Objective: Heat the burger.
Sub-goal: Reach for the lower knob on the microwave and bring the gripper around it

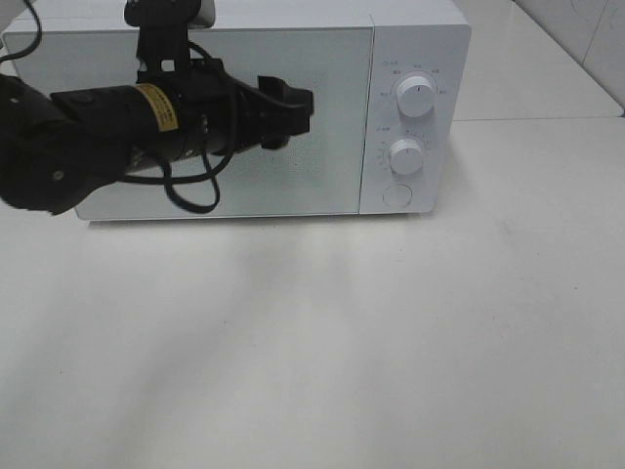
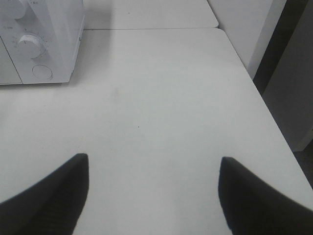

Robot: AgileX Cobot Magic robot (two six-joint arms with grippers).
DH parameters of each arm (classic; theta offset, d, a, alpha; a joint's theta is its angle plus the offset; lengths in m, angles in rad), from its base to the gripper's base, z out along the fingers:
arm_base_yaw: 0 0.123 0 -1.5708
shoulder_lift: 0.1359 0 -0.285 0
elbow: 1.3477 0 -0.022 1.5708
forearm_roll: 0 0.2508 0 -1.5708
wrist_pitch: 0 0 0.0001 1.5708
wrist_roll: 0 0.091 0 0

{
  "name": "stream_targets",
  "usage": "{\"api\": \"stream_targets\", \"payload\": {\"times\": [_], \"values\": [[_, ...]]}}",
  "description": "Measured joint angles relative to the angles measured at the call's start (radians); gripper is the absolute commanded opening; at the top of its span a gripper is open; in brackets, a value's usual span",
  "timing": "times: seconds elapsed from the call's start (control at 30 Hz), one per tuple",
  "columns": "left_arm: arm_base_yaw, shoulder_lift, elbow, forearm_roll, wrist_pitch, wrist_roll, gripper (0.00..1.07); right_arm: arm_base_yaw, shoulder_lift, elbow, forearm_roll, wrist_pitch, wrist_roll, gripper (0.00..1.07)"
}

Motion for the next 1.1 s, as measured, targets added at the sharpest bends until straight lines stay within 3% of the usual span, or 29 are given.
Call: {"api": "stream_targets", "payload": {"times": [0.03, 0.1, 0.13, 0.17, 0.2, 0.23, 0.37, 0.5, 0.53, 0.63, 0.77, 0.9, 0.97, 1.0, 1.03, 1.1], "values": [[0.000, 0.000, 0.000, 0.000, 0.000, 0.000, 0.95, 0.000, 0.000, 0.000, 0.000, 0.000, 0.000, 0.72], [-0.024, -0.084, 0.084, 0.070, 0.066, -0.088, 0.99, 0.000, 0.000, 0.000, 0.000, 0.000, 0.000, 0.72], [-0.024, -0.084, 0.084, 0.070, 0.066, -0.088, 0.99, 0.000, 0.000, 0.000, 0.000, 0.000, 0.000, 0.72], [-0.039, -0.145, 0.134, 0.109, 0.119, -0.145, 0.98, 0.000, 0.000, 0.000, 0.000, 0.000, 0.000, 0.72], [-0.039, -0.145, 0.134, 0.109, 0.119, -0.145, 0.98, 0.000, 0.000, 0.000, 0.000, 0.000, 0.000, 0.72], [-0.046, -0.201, 0.177, 0.147, 0.172, -0.180, 0.98, 0.000, 0.000, 0.000, 0.000, 0.000, 0.000, 0.72], [-0.047, -0.290, 0.228, 0.193, 0.290, -0.200, 0.98, 0.000, 0.000, 0.000, 0.000, 0.000, 0.000, 0.72], [-0.047, -0.437, 0.246, 0.213, 0.595, -0.202, 0.98, 0.000, 0.000, 0.000, 0.000, 0.000, 0.000, 0.72], [-0.047, -0.489, 0.246, 0.214, 0.704, -0.192, 0.98, 0.000, 0.000, 0.000, 0.000, 0.000, 0.000, 0.72], [-0.047, -0.517, 0.246, 0.216, 0.764, -0.181, 0.98, 0.000, 0.000, 0.000, 0.000, 0.000, 0.000, 0.72], [-0.047, -0.629, 0.246, 0.204, 1.044, -0.104, 0.98, 0.000, 0.000, 0.000, 0.000, 0.000, 0.000, 0.72], [-0.027, -0.686, 0.246, 0.167, 1.192, -0.055, 0.98, 0.000, 0.000, 0.000, 0.000, 0.000, 0.000, 0.72], [0.037, -0.736, 0.246, 0.122, 1.311, 0.011, 0.98, 0.000, 0.000, 0.000, 0.000, 0.000, 0.000, 0.72], [0.037, -0.736, 0.246, 0.122, 1.311, 0.011, 0.98, 0.000, 0.000, 0.000, 0.000, 0.000, 0.000, 0.72], [0.112, -0.765, 0.246, 0.097, 1.362, 0.065, 0.98, 0.000, 0.000, 0.000, 0.000, 0.000, 0.000, 0.72], [0.148, -0.776, 0.246, 0.086, 1.376, 0.085, 0.98, 0.000, 0.000, 0.000, 0.000, 0.000, 0.000, 0.72]]}}
